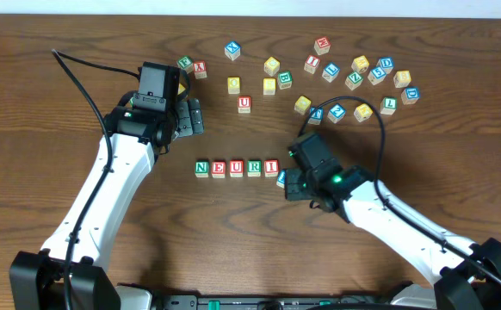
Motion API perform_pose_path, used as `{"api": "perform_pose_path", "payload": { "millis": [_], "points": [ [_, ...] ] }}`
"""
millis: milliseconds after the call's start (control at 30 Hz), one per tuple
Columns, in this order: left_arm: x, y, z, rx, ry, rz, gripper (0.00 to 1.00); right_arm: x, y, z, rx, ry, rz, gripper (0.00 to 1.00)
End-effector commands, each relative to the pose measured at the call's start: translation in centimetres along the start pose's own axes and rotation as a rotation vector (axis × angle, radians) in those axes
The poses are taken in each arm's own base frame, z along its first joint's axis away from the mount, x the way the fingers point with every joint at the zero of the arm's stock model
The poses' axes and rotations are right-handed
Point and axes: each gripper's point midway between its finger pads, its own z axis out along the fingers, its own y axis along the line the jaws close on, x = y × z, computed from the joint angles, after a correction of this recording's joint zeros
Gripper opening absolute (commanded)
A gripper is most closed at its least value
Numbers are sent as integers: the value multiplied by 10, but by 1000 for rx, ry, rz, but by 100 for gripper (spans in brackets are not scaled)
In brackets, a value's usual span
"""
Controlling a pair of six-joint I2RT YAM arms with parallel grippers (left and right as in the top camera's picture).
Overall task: Spell out NEURIPS
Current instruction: 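Rotate the P block upright and align it beside the red I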
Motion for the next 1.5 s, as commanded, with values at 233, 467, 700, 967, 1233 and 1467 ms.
{"api": "perform_pose_path", "payload": {
  "millis": [233,467,700,967,1233,1467],
  "points": [
    [-15,-2,-13,13,-46,-8,98,19,30,-7,-43,27,-21,1],
    [-14,-2,-13,13,-45,-7,98,20,29,-8,-11,13,-26,1],
    [-15,-2,-13,13,-46,-8,98,20,19,4,52,9,-29,1],
    [-15,-2,-13,13,-46,-8,98,27,24,34,64,35,-53,1],
    [-14,-2,-13,13,-46,-7,98,21,18,34,104,1,-58,1],
    [-14,-2,-13,13,-46,-7,98,17,16,34,117,-18,-64,1]
  ]
}}
